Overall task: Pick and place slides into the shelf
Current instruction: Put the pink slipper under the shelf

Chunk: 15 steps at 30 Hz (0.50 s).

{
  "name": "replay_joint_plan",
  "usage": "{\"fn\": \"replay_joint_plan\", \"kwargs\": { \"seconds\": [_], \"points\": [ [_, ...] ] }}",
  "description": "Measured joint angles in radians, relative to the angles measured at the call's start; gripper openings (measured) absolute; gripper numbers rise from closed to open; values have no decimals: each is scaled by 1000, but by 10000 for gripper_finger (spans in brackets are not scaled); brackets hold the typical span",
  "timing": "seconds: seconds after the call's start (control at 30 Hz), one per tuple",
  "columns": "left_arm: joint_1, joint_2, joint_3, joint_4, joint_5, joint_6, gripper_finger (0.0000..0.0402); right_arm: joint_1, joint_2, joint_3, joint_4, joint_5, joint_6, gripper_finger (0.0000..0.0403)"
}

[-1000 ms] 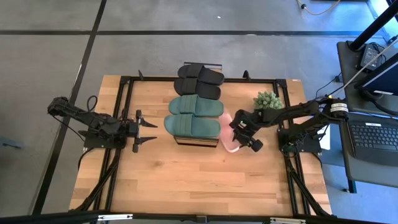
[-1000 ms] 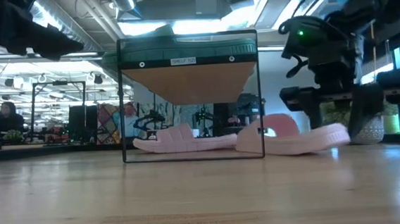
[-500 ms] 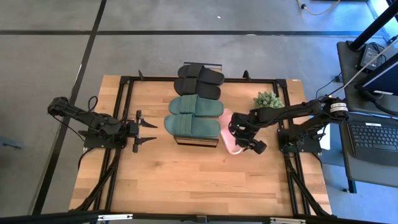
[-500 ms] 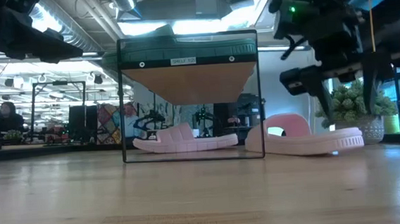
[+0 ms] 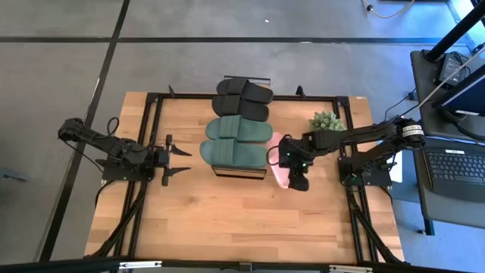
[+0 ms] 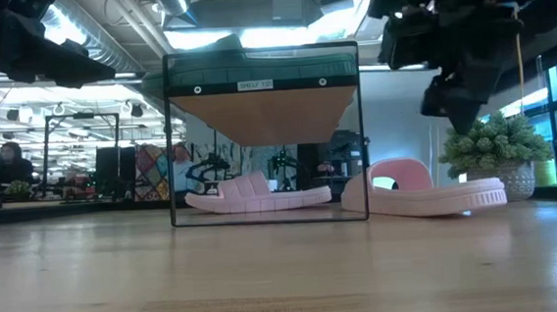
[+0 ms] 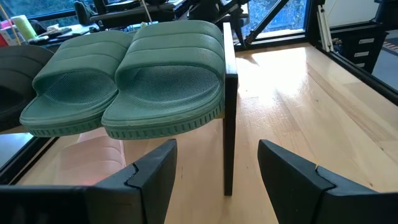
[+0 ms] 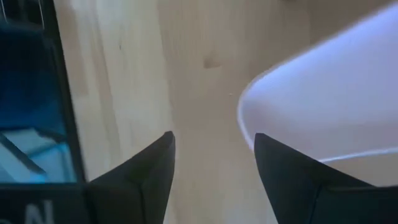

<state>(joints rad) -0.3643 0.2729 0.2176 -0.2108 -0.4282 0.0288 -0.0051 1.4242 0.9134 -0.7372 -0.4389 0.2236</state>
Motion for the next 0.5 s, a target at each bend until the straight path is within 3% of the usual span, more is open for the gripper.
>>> {"fn": "replay_joint_plan", "kwargs": {
  "seconds": [0.5],
  "points": [
    [0, 0, 0, 0, 0, -1, 216, 202, 0, -3, 181, 6, 760, 218]
  ]
}}
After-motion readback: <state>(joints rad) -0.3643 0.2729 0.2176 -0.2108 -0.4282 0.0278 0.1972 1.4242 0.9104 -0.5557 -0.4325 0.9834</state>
